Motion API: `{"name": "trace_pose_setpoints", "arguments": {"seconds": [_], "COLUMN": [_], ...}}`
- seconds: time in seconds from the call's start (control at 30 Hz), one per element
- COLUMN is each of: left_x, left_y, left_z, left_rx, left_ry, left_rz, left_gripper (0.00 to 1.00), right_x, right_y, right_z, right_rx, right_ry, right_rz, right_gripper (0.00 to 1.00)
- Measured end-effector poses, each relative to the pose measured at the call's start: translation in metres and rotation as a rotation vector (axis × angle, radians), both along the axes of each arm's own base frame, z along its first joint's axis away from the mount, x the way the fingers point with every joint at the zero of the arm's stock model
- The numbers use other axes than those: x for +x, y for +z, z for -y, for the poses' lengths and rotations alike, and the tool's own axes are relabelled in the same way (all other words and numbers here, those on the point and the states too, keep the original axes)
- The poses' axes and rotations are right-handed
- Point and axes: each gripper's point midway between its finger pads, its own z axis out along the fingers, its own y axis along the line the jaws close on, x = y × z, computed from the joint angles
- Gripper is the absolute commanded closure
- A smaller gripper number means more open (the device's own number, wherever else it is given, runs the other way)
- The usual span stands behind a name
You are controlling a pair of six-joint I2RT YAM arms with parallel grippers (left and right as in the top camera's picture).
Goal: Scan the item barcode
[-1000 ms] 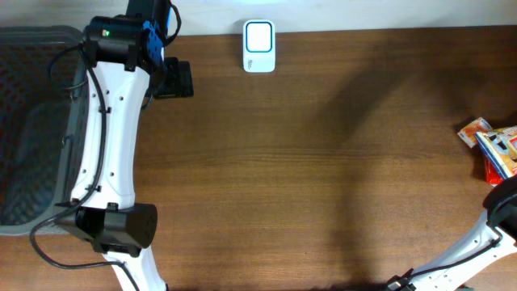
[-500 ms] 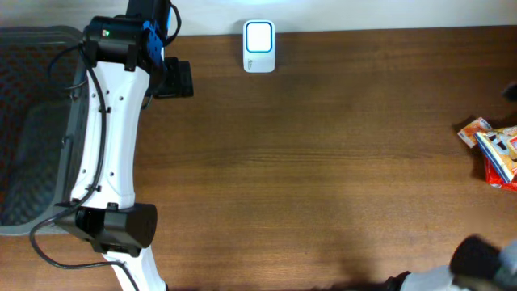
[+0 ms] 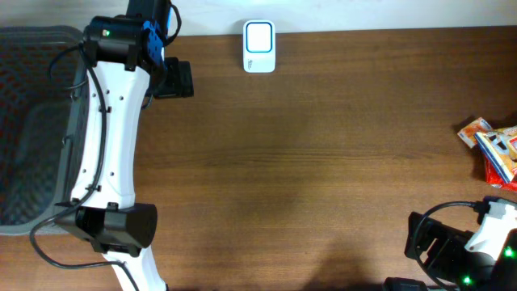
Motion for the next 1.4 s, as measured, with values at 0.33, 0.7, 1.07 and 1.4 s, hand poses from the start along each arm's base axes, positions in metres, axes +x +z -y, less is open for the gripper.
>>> {"name": "trace_pose_setpoints", "arguments": {"seconds": [0.33,0.7,1.07,1.4], "left_x": [0.000,0.000,0.000,0.000], "left_y": [0.000,0.000,0.000,0.000], "left_z": [0.000,0.000,0.000,0.000], "left_rx": [0.000,0.000,0.000,0.000], "left_ry": [0.000,0.000,0.000,0.000], "left_rz": [0.000,0.000,0.000,0.000], "left_gripper": [0.01,0.01,0.01,0.01], "right_x": [0.001,0.081,0.117,0.124], "right_y": [-0.005,-0.053,-0.109,-0.144], "right_z": [0.000,-0.020,-0.041,-0.036], "right_rx": [-0.008,-0.157,-0.188,-0.195], "right_ry": [0.015,0.233,0.317,0.294], "right_rz": [-0.013,0.469,0.788,0.733], "right_gripper": [0.02,0.01,0.01,0.02]}}
